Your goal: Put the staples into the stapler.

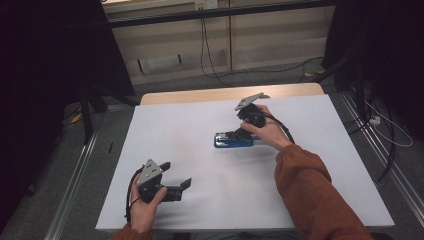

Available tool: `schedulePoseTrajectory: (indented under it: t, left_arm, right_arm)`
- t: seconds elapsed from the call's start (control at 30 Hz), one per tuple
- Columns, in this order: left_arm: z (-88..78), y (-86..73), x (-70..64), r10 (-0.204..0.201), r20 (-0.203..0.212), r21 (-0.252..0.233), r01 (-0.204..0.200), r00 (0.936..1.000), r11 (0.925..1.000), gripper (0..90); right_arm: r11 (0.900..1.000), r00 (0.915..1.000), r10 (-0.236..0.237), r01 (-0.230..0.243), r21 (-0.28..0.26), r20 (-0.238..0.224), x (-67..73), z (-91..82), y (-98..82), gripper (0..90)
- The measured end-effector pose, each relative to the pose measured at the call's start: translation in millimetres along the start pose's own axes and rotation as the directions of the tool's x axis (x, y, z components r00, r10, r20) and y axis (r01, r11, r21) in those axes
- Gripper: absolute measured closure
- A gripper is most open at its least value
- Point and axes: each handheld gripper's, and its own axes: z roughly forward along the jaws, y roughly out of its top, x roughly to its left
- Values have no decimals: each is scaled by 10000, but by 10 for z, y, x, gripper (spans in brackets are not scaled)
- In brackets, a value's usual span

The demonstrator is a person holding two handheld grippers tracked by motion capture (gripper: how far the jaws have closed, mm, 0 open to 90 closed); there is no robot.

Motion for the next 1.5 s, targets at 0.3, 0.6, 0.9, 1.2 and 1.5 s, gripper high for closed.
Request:
schedulePoseTrajectory:
  t: [0.3,0.6,0.9,1.2,1.5]
  left_arm:
    - [1,-2,4,-29,-2,7,29,10000,10000,48]
    - [-1,-2,4,49,-108,32,-48,9999,10000,48]
    - [11,-5,31,-55,-28,32,55,10000,10000,48]
    - [10,-2,52,-130,-107,-3,130,9999,9999,48]
    - [26,3,46,-121,-140,34,121,9998,9999,48]
  right_arm:
    - [9974,9951,612,-579,-428,780,24,-110,-95,63]
    - [9910,9842,1102,-982,-906,1386,78,-239,-212,68]
    - [9791,9646,1667,-1374,-1500,2043,117,-377,-369,63]
    - [9664,9479,2070,-1596,-2016,2421,134,-490,-488,59]
    - [9585,9482,2166,-1614,-2350,2322,204,-606,-680,52]
